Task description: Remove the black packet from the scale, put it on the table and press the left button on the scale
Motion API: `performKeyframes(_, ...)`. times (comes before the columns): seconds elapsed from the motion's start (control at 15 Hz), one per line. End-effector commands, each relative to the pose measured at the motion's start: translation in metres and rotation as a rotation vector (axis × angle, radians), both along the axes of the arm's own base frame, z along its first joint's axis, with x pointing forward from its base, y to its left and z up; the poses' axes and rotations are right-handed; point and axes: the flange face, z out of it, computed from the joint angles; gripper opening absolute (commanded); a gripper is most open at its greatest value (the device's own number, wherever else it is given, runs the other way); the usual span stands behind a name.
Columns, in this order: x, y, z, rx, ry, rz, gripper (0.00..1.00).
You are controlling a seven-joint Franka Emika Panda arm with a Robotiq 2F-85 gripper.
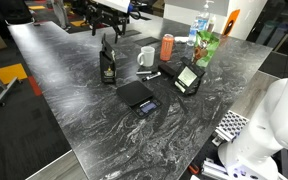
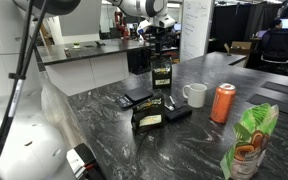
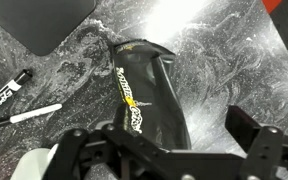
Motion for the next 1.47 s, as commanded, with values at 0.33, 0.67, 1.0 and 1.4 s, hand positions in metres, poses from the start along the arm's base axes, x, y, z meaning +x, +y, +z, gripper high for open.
performKeyframes(0.33,0.012,-0.004,-0.012,0.015,0.046,-0.002,0.42)
performKeyframes(0.67,0.018,-0.003,-0.027,0.019,0.061,0.004,0.08)
performKeyframes(1.0,0.014,0.005,-0.015,-0.010,0.032,-0.004,0.00)
performKeyframes(1.4,-0.010,0.043,0.035,-0.116,-0.043,-0.026,0.00)
